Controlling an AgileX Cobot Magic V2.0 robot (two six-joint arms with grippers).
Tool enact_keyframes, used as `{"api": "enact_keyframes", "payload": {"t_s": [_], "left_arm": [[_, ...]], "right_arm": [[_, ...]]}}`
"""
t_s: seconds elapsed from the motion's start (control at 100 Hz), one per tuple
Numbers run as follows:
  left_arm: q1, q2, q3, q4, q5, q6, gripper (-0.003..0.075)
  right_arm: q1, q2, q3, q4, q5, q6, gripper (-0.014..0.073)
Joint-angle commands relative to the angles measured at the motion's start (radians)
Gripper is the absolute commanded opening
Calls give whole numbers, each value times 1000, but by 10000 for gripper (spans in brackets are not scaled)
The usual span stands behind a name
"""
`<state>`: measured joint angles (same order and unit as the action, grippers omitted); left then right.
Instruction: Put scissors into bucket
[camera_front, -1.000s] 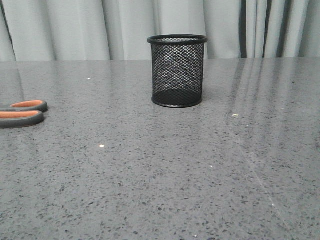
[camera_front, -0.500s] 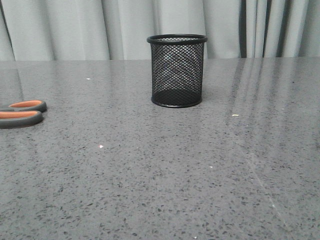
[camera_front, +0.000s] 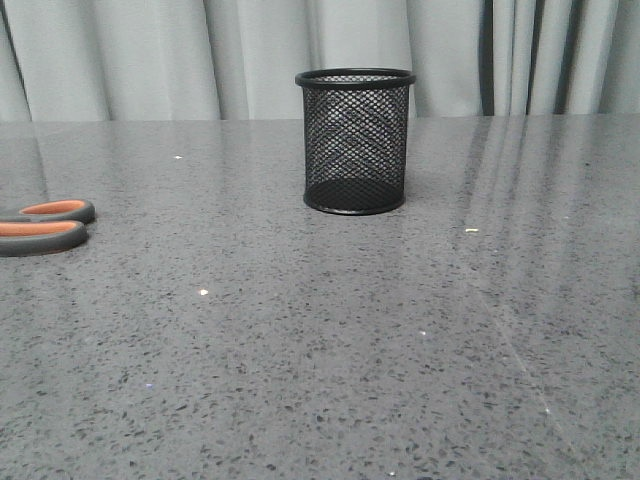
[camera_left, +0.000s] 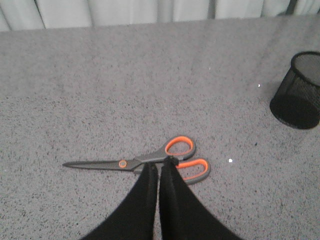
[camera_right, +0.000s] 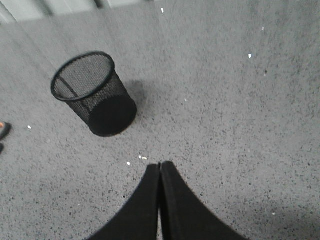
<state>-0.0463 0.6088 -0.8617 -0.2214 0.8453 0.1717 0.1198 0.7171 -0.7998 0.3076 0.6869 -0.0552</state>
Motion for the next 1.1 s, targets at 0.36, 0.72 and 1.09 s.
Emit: {"api": "enact_keyframes", "payload": {"t_s": [0.36,0.72,1.09], "left_arm": [[5,170,-107,-71,79,146,85],[5,282,-137,-131,170,297,454],[5,660,-387,-62,429,668,420]], "right_arm": [[-5,171,-155,-2,75,-122,153],[-5,178,-160,-2,85,-139,446],[-5,178,-160,-2,85,-139,446]]}}
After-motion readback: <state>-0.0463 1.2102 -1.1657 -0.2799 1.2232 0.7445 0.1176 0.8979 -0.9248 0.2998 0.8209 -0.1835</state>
